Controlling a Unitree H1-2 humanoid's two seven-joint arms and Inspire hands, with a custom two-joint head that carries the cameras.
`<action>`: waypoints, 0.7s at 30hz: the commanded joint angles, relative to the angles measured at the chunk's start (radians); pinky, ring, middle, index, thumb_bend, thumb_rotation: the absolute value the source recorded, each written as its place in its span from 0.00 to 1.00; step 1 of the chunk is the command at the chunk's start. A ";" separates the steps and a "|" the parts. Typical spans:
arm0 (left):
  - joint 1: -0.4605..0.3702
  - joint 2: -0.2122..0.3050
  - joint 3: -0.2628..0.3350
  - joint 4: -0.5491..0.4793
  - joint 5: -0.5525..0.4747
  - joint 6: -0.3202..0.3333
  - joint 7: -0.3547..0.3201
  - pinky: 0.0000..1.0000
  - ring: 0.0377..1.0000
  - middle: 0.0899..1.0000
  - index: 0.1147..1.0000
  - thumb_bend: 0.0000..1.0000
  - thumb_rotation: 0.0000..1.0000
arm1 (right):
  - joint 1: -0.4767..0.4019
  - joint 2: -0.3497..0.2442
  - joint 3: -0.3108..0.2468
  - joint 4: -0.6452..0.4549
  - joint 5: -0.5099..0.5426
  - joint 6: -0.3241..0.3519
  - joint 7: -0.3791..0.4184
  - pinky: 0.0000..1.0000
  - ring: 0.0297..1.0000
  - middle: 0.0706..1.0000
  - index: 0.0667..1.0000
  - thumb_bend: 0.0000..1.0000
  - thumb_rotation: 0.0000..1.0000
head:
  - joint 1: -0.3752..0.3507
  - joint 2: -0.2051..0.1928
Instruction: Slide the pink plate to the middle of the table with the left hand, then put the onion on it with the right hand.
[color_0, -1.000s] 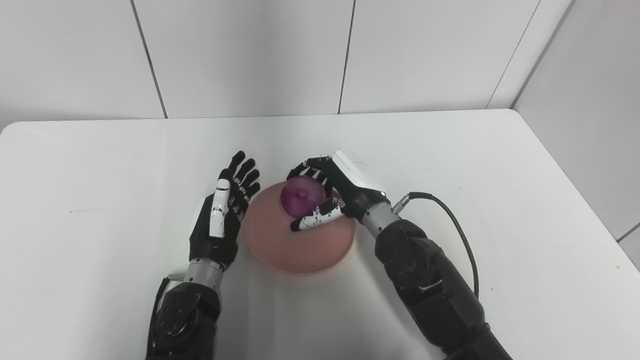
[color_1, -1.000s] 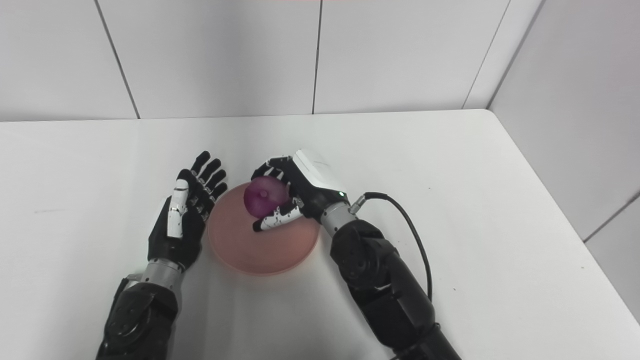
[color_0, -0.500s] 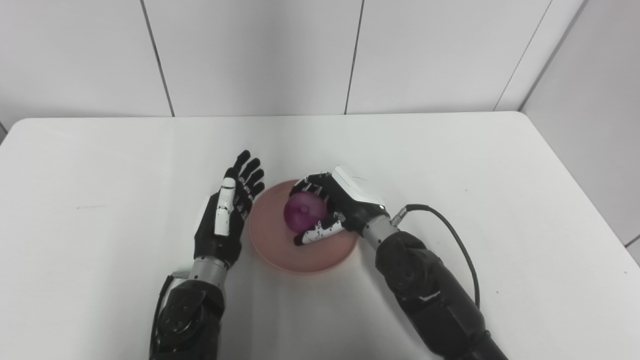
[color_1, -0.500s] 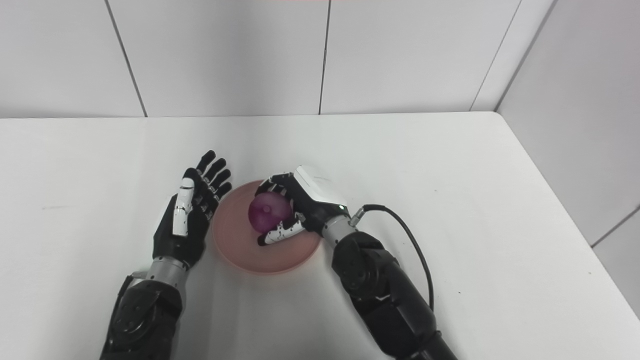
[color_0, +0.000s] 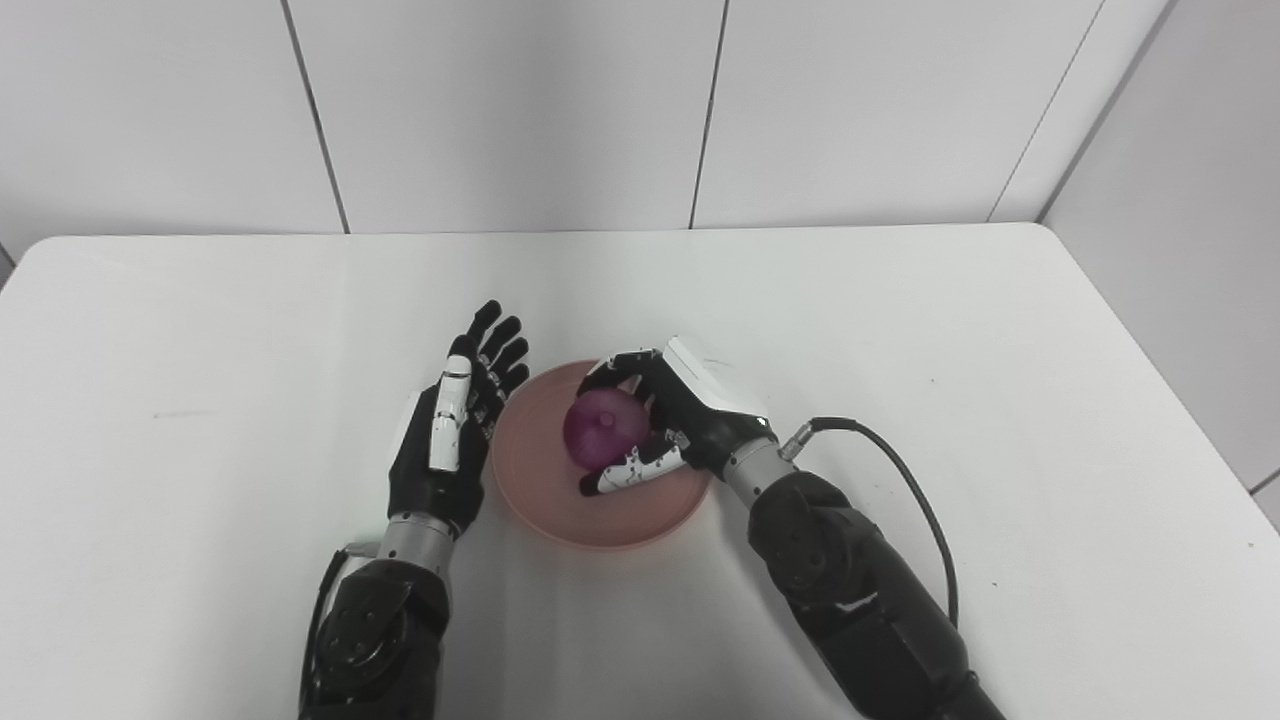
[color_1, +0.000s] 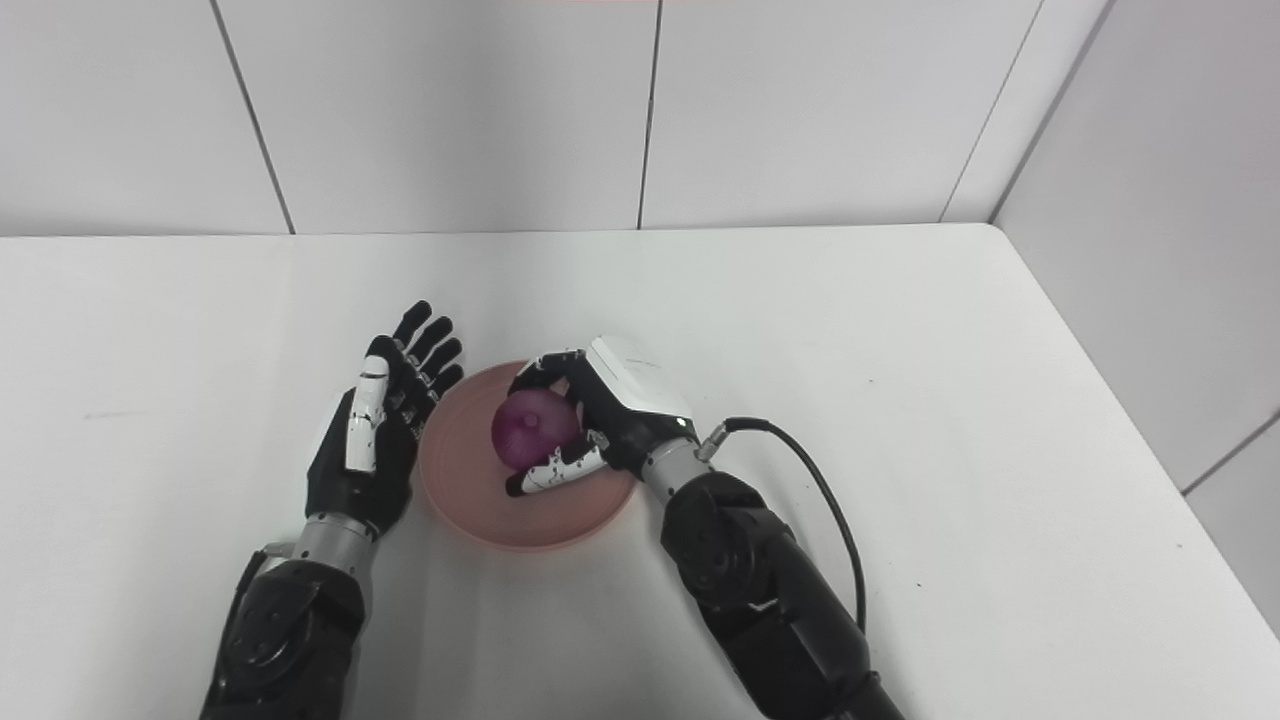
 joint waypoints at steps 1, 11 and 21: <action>0.060 -0.005 -0.001 0.058 -0.003 -0.012 -0.004 0.94 0.94 0.93 0.91 0.49 1.00 | -0.014 0.000 -0.006 -0.031 0.004 -0.015 0.011 0.47 0.58 0.64 0.65 0.92 0.29 | 0.001 0.000; 0.060 -0.007 -0.001 0.060 -0.004 -0.014 -0.003 0.95 0.94 0.93 0.91 0.49 1.00 | 0.000 -0.023 -0.010 -0.058 0.048 -0.058 0.032 0.67 0.74 0.76 0.76 1.00 0.33 | 0.000 0.002; 0.059 -0.009 -0.001 0.060 0.005 -0.013 0.009 0.93 0.93 0.92 0.90 0.48 1.00 | 0.000 -0.046 -0.010 -0.080 0.067 -0.083 0.048 0.85 0.86 0.88 0.88 1.00 0.43 | 0.000 0.000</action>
